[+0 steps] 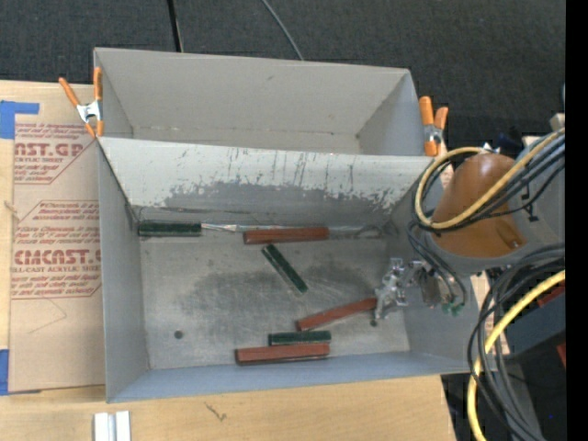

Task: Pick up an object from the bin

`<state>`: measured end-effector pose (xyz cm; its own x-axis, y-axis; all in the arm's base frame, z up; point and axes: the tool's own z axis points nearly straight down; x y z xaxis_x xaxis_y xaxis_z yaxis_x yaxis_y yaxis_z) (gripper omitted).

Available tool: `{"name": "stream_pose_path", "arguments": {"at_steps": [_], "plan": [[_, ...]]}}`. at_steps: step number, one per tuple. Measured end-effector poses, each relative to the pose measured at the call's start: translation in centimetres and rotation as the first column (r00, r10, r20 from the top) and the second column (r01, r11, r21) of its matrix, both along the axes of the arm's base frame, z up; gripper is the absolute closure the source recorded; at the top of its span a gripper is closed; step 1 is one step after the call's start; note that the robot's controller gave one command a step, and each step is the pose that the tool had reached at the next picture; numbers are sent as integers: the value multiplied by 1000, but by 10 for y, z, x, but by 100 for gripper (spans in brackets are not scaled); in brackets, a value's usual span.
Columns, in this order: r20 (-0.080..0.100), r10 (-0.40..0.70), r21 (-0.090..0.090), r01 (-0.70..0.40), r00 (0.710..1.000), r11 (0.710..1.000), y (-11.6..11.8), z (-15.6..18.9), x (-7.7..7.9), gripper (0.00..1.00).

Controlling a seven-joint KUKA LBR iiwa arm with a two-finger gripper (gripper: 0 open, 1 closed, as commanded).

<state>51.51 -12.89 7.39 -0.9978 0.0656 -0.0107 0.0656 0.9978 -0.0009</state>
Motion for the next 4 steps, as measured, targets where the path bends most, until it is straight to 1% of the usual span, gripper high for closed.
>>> {"name": "stream_pose_path", "arguments": {"at_steps": [1,2,3,4], "plan": [[-10,0,1,0,1000,1000,0,-2,-3,0],[-2,0,-1,0,1000,1000,0,0,0,100],[-8,1,0,-1,1000,1000,0,-2,-3,0],[-1,0,-1,0,1000,1000,0,0,0,100]]}}
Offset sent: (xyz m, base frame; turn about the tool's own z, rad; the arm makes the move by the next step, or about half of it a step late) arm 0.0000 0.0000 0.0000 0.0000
